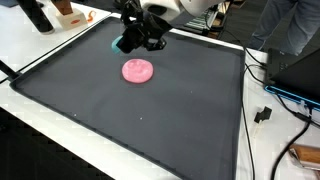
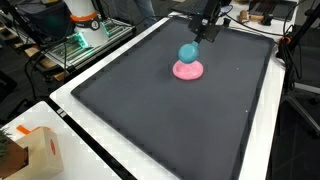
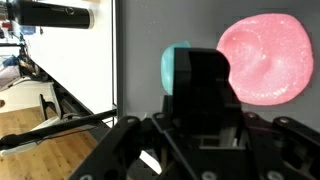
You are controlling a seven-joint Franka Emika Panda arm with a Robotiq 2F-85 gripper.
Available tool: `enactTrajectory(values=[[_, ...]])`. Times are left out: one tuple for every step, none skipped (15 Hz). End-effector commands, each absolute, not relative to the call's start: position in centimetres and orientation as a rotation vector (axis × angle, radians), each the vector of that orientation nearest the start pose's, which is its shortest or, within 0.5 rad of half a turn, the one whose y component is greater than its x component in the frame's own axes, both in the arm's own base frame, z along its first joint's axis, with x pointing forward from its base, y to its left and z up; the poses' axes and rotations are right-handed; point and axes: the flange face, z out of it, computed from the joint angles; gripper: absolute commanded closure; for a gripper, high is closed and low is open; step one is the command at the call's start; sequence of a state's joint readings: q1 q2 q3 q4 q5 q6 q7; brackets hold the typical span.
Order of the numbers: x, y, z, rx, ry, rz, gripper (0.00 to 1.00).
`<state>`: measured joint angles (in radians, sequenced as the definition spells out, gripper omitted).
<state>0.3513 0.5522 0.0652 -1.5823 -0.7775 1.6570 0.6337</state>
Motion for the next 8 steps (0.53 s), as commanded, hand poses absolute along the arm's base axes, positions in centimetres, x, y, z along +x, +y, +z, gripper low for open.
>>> enactTrajectory(values=[[63.1, 19.4, 29.6, 2.231, -0.008, -0.029, 0.75], [63.2, 19.3, 29.2, 2.225, -0.016, -0.031, 0.75], [63.4, 19.2, 28.8, 2.219, -0.025, -0.031, 0.75], [63.6, 19.1, 28.5, 2.211, -0.034, -0.032, 0.75], [63.7, 19.0, 28.1, 2.206, -0.041, -0.035, 0.75], [63.8, 18.9, 27.8, 2.198, -0.046, -0.043, 0.75], [63.8, 18.8, 27.5, 2.192, -0.052, -0.048, 0.75], [63.9, 18.7, 27.2, 2.189, -0.056, -0.056, 0.75]])
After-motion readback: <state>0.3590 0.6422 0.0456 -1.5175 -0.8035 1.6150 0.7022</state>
